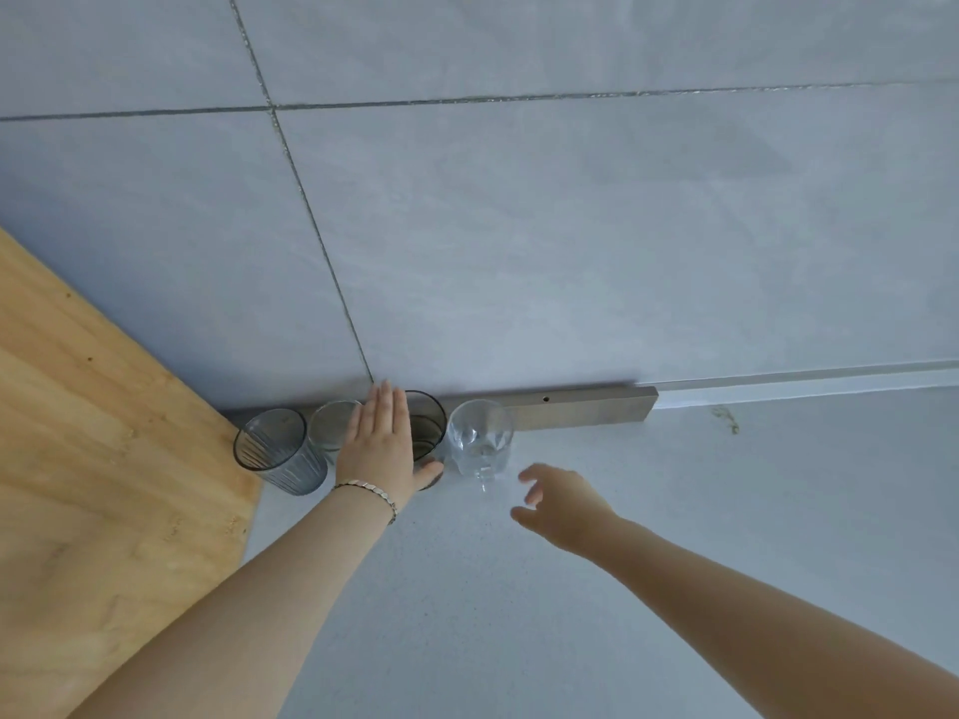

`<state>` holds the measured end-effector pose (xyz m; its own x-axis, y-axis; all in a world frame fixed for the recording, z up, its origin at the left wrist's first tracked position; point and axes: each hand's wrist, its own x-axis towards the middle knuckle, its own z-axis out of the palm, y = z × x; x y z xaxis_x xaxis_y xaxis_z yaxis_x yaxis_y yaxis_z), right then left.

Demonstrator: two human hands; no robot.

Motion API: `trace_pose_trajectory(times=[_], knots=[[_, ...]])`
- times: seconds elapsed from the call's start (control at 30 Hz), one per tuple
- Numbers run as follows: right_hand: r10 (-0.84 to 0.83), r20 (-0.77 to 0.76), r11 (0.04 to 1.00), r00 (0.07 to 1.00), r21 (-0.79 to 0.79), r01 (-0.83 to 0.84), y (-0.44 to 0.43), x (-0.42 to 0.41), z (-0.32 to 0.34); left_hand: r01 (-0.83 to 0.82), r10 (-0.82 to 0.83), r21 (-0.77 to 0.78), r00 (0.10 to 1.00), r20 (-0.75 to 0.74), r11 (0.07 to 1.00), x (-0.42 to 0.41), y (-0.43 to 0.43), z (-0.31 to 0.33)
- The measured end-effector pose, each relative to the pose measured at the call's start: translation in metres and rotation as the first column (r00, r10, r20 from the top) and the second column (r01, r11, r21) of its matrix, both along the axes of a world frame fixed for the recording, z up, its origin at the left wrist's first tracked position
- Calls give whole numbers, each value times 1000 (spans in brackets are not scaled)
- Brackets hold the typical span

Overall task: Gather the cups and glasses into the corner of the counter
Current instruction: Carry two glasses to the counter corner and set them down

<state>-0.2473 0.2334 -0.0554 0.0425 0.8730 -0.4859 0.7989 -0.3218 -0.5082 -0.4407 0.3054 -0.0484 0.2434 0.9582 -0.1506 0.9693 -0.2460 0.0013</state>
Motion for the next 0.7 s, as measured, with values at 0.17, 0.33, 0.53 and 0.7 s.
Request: trace_pose_trajectory(times=[0.17, 0.33, 0.53, 0.7], knots=[[128, 146, 986, 981, -125, -110, -58, 57, 7, 145, -157, 90, 977, 144, 985, 41, -47, 31], [64, 192, 976, 979, -218, -21, -124, 137, 11, 228, -134, -266, 934, 330, 937, 123, -104, 47], [-83, 239, 962, 967, -235, 141, -228, 271, 24, 370, -245, -422, 914, 322, 827, 276, -165, 34], [-178, 243, 944, 953, -232, 236, -280, 373, 25, 427, -354, -473, 904, 238, 771, 376, -210, 28]])
